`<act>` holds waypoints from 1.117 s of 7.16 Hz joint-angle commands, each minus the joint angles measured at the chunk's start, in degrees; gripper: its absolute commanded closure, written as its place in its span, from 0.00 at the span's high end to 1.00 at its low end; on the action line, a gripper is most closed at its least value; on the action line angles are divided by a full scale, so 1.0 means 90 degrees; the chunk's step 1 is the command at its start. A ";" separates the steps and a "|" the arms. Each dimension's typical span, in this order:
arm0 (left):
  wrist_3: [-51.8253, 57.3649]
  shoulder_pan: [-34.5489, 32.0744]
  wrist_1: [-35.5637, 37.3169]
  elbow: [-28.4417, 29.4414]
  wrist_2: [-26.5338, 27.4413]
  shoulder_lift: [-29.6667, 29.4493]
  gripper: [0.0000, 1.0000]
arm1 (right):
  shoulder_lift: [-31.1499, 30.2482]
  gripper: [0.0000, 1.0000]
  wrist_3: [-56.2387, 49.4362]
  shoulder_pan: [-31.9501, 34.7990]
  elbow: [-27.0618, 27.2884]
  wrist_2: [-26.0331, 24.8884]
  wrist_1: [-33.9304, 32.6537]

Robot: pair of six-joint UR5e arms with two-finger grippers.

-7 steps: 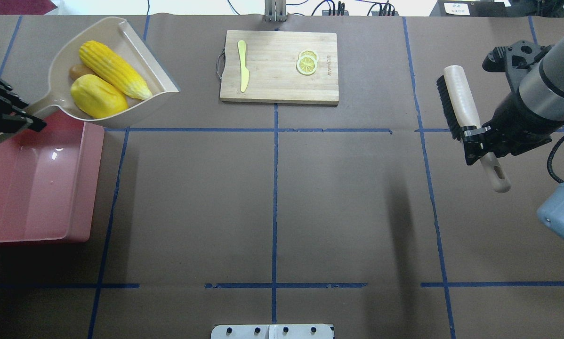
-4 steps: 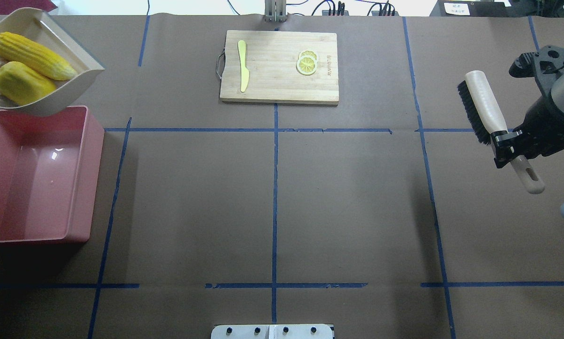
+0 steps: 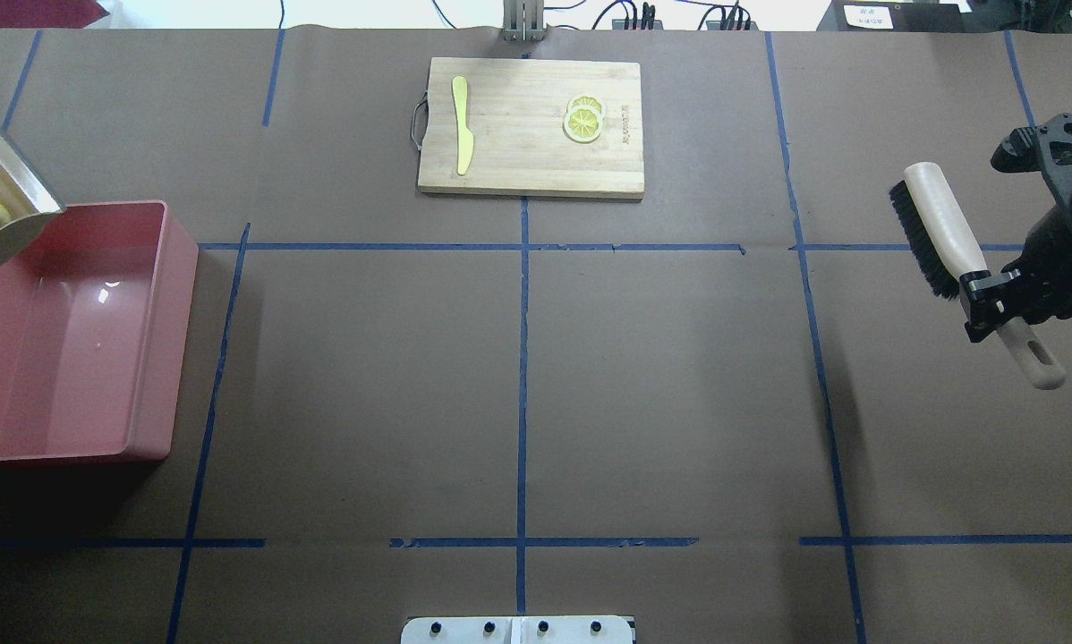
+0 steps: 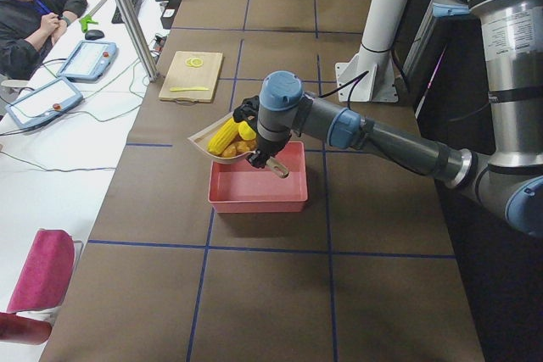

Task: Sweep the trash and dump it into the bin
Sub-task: 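Tilt the dustpan with the left gripper to dump the produce into the pink bin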

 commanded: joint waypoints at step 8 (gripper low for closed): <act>0.1175 0.0984 0.1249 -0.0721 0.3162 0.0215 0.03 | -0.0111 0.01 -0.0049 0.0049 0.0002 0.0200 0.0004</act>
